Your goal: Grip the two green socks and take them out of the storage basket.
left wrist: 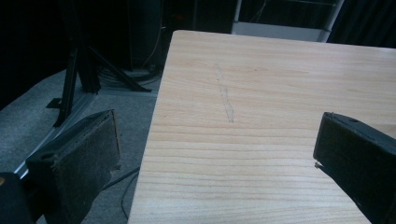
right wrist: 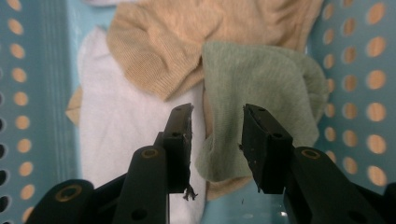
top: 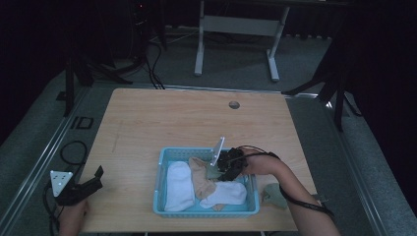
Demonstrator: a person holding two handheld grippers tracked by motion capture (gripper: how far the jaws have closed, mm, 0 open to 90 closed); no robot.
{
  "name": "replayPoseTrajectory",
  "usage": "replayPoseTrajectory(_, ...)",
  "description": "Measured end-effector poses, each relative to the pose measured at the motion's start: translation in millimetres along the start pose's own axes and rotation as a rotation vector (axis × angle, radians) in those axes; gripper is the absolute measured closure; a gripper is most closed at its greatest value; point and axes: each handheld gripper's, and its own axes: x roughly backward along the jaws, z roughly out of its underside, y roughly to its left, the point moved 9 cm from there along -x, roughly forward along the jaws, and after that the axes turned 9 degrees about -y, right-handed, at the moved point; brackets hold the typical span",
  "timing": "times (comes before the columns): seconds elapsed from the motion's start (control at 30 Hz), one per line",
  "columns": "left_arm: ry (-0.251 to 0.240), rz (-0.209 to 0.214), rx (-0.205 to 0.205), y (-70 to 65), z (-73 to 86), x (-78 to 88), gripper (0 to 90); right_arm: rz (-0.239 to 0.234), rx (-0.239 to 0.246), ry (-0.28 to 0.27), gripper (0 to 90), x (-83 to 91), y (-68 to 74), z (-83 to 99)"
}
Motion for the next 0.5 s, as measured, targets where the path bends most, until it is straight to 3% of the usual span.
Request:
replayPoseTrajectory(0.17, 0.003, -0.002, -0.002, 0.1, 0.2, -0.2, 0.7, 0.006, 0.002, 0.048, 65.3, -10.4, -1.9, 6.7)
replayPoseTrajectory(0.27, 0.002, -0.002, -0.001, 0.2, 0.1, -0.2, 0.7, 0.017, 0.002, 0.064, 76.7, -13.4, -3.3, 8.3)
replayPoseTrajectory(0.33, 0.002, -0.002, -0.001, 0.3, 0.1, -0.2, 0.7, 0.020, 0.002, 0.064, 84.0, -12.7, -3.5, 7.5)
replayPoseTrajectory(0.5, 0.002, -0.002, 0.000, 0.1, 0.1, -0.2, 0.7, 0.028, 0.020, 0.047, 85.9, -0.8, -1.5, 1.6)
